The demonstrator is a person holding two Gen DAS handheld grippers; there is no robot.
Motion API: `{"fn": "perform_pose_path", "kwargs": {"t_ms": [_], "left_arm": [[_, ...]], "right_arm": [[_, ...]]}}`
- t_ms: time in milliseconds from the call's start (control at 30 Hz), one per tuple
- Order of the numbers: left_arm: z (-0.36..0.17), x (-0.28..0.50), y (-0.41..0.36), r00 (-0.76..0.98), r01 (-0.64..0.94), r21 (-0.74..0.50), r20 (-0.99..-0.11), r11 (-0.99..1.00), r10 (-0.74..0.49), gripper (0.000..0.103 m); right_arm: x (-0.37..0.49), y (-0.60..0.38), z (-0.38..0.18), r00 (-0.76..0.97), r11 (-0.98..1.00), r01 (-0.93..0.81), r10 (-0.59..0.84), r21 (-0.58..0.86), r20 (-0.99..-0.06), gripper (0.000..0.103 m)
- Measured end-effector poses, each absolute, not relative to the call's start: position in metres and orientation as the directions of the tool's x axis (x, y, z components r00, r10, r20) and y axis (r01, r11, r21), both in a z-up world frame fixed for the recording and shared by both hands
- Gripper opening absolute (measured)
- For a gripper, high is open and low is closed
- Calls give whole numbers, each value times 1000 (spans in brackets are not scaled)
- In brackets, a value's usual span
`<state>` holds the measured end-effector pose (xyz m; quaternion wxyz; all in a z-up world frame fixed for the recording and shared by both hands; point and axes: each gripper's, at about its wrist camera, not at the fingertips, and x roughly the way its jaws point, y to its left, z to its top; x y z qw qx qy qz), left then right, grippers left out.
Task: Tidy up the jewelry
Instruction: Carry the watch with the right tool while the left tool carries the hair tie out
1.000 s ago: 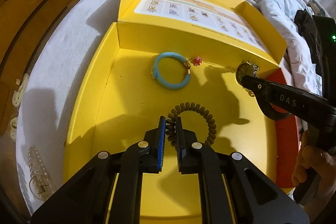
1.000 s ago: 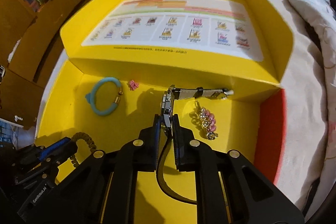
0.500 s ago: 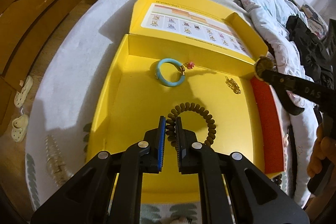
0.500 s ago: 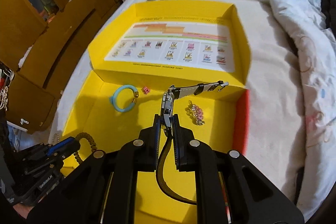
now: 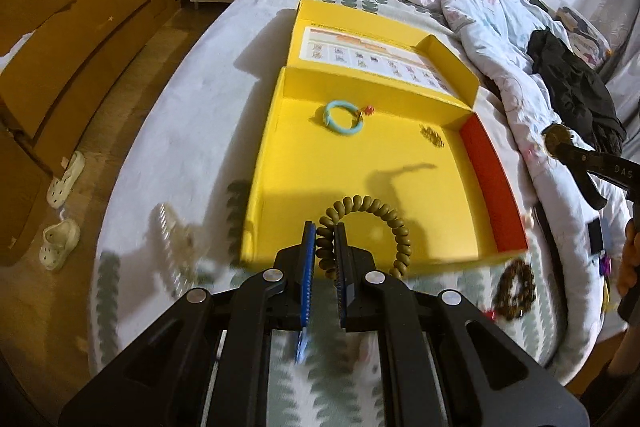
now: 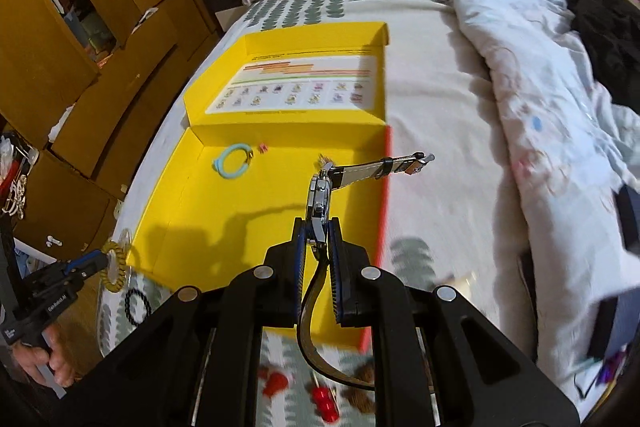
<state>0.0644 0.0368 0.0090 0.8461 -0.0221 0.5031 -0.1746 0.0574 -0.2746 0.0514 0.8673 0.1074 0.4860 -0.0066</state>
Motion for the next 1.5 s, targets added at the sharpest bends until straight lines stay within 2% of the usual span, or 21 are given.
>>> {"fn": "perform_pose_path", "kwargs": {"t_ms": [300, 633, 867, 1367, 1500], "left_arm": [[-17, 6, 57, 397, 283, -194, -868, 939, -299, 9], [-64, -30, 61, 335, 263, -130, -917, 956, -217, 9], [-85, -34, 59, 324, 250, -83, -932, 965, -164, 9], [-98, -28, 46, 314, 265, -14, -944, 964, -100, 10], [-100, -27, 45, 306, 258, -11, -948, 966, -92, 14]], "right_arm": [[-46, -290, 45, 534, 968, 178, 54, 174, -844, 12], [-124, -329, -5, 487, 938, 296, 15, 181, -873, 12], [-120, -347, -34, 463, 922, 345, -4, 176, -886, 12], [-84, -365, -76, 439, 918, 358, -4, 171, -899, 12], [-87, -370, -75, 472, 910, 371, -14, 184, -881, 19]]}}
